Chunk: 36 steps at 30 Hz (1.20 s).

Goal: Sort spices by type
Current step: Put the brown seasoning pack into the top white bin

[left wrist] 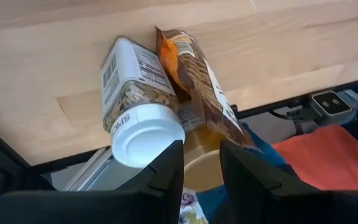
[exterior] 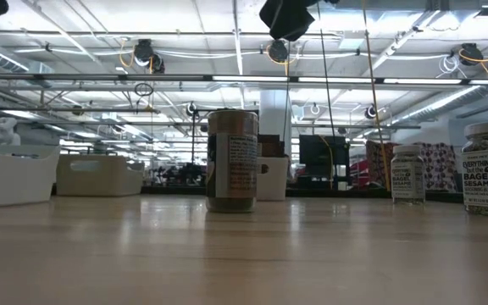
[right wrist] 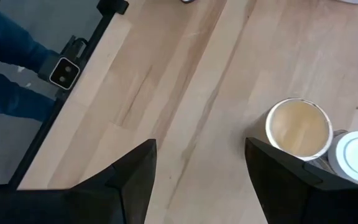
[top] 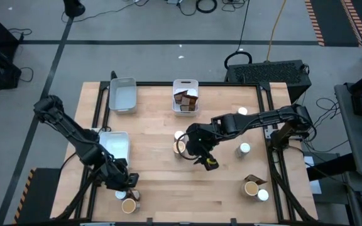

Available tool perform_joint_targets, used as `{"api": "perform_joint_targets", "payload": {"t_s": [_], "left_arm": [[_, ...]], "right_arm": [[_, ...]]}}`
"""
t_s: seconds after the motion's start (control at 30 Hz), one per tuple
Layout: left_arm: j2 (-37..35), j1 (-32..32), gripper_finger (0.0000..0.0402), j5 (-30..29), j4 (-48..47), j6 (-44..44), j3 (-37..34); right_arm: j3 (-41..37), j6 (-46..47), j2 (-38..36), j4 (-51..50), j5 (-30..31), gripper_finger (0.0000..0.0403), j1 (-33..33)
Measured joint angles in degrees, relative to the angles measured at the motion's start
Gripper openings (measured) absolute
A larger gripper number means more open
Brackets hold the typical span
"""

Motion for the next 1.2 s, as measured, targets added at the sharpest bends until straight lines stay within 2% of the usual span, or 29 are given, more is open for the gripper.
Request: {"api": "perform_joint_targets", "payload": {"t_s": [0.63, 1.2], "left_arm": [[0.1, 0.0, 0.0109, -0.9, 2.8, 0.0, 0.0], [0.6, 0.2, 0.0109, -3.6, 3.0, -4.5, 0.0]], "right_arm": [[0.0, -0.6, 0.0, 0.4, -1.6, 0.0226, -1.1], [0.0, -0.2, 0.0, 0.3, -1.6, 0.0226, -1.0]]}}
